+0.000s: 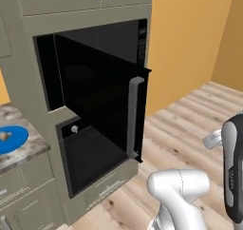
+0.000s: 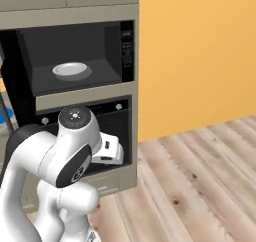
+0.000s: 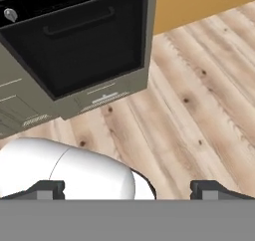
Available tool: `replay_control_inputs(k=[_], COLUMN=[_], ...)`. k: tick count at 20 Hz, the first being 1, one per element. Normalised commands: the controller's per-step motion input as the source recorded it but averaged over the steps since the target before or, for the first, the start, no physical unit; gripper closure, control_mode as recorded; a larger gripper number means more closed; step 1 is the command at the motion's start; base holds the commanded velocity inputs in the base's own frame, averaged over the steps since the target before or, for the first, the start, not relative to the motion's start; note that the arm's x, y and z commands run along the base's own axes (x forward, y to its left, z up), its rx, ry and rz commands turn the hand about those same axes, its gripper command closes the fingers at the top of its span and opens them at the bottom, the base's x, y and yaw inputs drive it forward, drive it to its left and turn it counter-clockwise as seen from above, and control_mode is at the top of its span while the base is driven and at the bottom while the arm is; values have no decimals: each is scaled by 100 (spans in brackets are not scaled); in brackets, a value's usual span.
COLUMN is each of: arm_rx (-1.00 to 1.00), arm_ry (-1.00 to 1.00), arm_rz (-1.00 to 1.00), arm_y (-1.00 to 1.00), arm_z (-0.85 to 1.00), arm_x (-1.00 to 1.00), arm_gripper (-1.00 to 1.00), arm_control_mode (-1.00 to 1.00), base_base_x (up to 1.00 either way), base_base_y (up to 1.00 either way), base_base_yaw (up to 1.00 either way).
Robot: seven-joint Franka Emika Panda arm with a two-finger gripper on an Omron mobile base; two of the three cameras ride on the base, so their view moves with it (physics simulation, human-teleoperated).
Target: Pick the mushroom from the counter and place it in the microwave. Then turn on the microwave.
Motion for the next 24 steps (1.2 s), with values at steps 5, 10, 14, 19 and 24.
replay_control_inputs(k=[5, 10, 14, 19, 24], arm_rx=[0, 0, 0, 0, 0], arm_ry=[0, 0, 0, 0, 0], arm_rz=[0, 0, 0, 0, 0], arm_y=[0, 0, 0, 0, 0], arm_z=[0, 0, 0, 0, 0], arm_x=[0, 0, 0, 0, 0], arm_gripper=[-100, -100, -100, -100, -100], arm_control_mode=[100, 100, 100, 100, 100], base_base_x=[1, -2, -28, -46, -37], base_base_y=[46, 47, 46, 44, 51], base_base_yaw=[-38, -37, -34, -30, -23])
